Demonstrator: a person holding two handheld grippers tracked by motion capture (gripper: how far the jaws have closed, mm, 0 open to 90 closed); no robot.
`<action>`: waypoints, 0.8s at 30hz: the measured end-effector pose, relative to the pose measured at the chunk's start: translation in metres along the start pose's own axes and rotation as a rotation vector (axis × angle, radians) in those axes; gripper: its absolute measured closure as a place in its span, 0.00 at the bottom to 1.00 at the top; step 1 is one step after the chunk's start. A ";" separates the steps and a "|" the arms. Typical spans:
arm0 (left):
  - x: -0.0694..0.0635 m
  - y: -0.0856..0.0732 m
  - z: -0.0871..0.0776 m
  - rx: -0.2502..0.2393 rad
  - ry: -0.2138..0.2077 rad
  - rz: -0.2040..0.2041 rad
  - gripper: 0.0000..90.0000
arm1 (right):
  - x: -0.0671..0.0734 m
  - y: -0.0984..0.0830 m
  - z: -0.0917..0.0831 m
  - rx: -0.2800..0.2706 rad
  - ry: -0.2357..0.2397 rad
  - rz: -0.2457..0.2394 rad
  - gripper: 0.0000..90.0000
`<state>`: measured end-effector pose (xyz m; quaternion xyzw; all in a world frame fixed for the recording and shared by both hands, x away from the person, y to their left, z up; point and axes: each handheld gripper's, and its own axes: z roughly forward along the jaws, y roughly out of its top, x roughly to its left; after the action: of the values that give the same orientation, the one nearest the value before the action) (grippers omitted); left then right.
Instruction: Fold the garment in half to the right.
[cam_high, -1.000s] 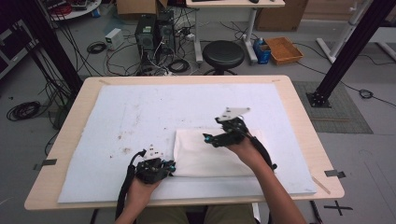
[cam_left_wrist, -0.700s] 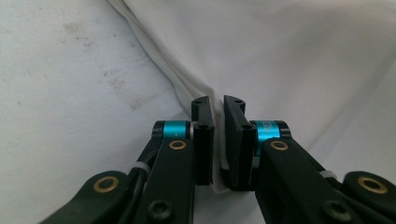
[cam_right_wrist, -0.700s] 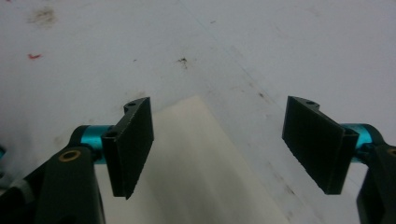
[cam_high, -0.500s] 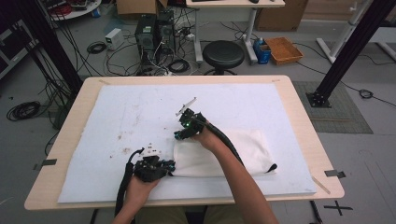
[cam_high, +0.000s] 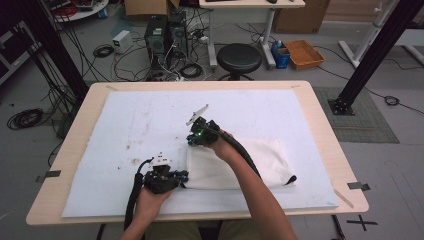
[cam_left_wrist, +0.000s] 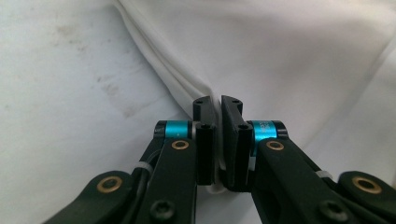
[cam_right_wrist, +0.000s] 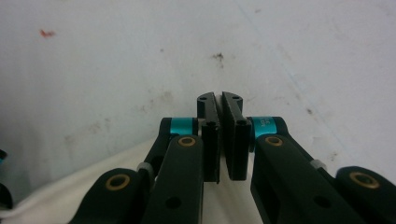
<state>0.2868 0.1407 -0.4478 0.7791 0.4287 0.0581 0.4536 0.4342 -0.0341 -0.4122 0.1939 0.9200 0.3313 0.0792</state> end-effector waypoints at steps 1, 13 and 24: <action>0.000 0.001 -0.001 -0.017 -0.022 -0.009 0.94 | -0.001 0.000 -0.004 -0.015 0.003 0.005 0.97; -0.017 0.027 0.001 -0.139 -0.202 -0.061 0.94 | -0.015 -0.027 -0.056 -0.216 0.017 0.065 0.97; -0.055 0.072 0.036 -0.127 -0.302 -0.025 0.94 | -0.040 -0.074 -0.101 -0.323 -0.032 0.173 0.97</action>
<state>0.3140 0.0614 -0.3980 0.7432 0.3608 -0.0382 0.5621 0.4205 -0.1610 -0.3808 0.2624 0.8334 0.4770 0.0949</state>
